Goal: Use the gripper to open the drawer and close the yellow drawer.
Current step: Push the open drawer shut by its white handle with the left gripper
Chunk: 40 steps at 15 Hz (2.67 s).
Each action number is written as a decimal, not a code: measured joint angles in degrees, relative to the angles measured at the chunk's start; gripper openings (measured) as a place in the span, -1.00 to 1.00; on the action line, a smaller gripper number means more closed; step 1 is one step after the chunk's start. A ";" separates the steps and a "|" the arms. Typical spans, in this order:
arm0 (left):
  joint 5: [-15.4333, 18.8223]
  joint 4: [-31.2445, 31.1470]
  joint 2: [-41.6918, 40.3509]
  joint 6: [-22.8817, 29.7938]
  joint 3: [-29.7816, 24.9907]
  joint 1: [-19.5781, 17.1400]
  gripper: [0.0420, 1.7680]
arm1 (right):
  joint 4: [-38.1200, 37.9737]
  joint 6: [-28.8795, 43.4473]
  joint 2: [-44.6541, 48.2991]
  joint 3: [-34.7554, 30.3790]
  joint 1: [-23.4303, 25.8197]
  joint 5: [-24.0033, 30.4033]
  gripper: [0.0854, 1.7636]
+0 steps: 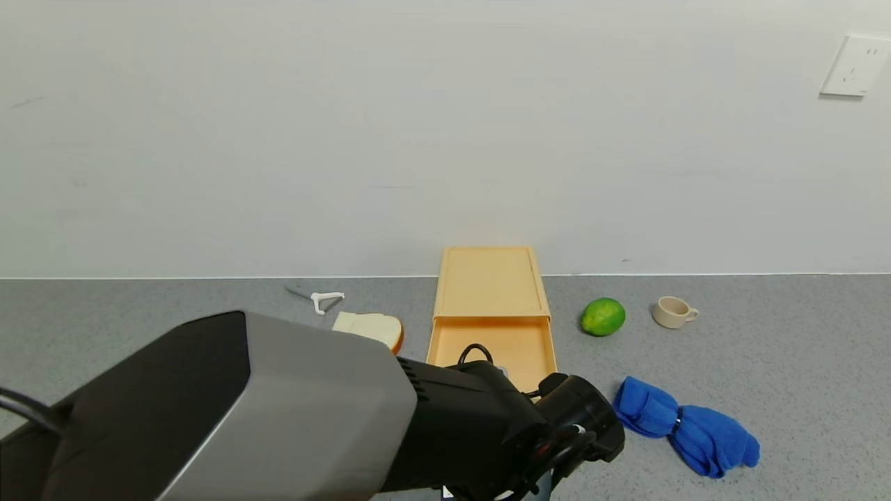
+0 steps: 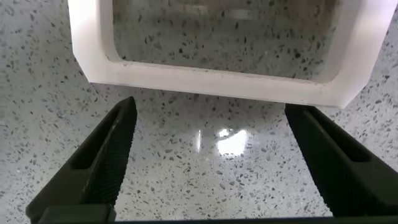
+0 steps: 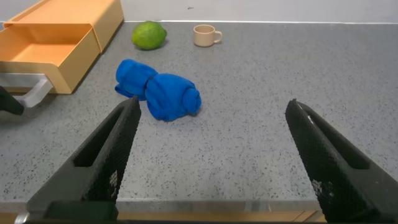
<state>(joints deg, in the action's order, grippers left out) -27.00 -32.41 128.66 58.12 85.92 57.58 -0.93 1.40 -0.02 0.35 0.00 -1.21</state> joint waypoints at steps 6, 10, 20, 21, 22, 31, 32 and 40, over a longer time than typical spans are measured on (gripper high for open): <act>-0.28 0.15 0.11 -0.85 1.23 -0.63 0.94 | 0.02 -0.02 0.00 0.00 0.00 0.02 0.94; -0.20 3.32 0.22 -2.80 1.18 -1.24 0.94 | 0.02 0.00 0.00 0.00 0.00 0.02 0.94; 0.55 7.06 0.34 -8.16 0.90 -3.28 0.94 | 0.07 -0.02 0.00 0.00 0.00 0.02 0.94; 0.57 7.06 0.37 -8.33 0.95 -3.54 0.94 | 0.05 -0.02 0.00 0.00 0.00 0.00 0.94; 0.62 7.06 0.41 -8.52 1.10 -3.78 0.94 | 0.05 0.00 0.00 0.00 0.00 0.00 0.94; 0.52 11.56 0.83 -14.32 2.01 -5.35 0.94 | 0.05 -0.02 0.00 0.00 0.00 0.00 0.94; 0.52 11.97 0.89 -14.91 2.26 -5.71 0.94 | 0.05 0.00 0.00 0.00 0.00 0.02 0.94; 0.55 12.19 2.43 -16.79 5.28 -7.30 0.94 | 0.05 0.00 0.00 0.00 0.00 0.02 0.94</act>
<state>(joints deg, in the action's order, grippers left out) -26.45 -20.22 131.09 41.34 91.20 50.27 -0.88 1.40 -0.02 0.35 0.00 -1.18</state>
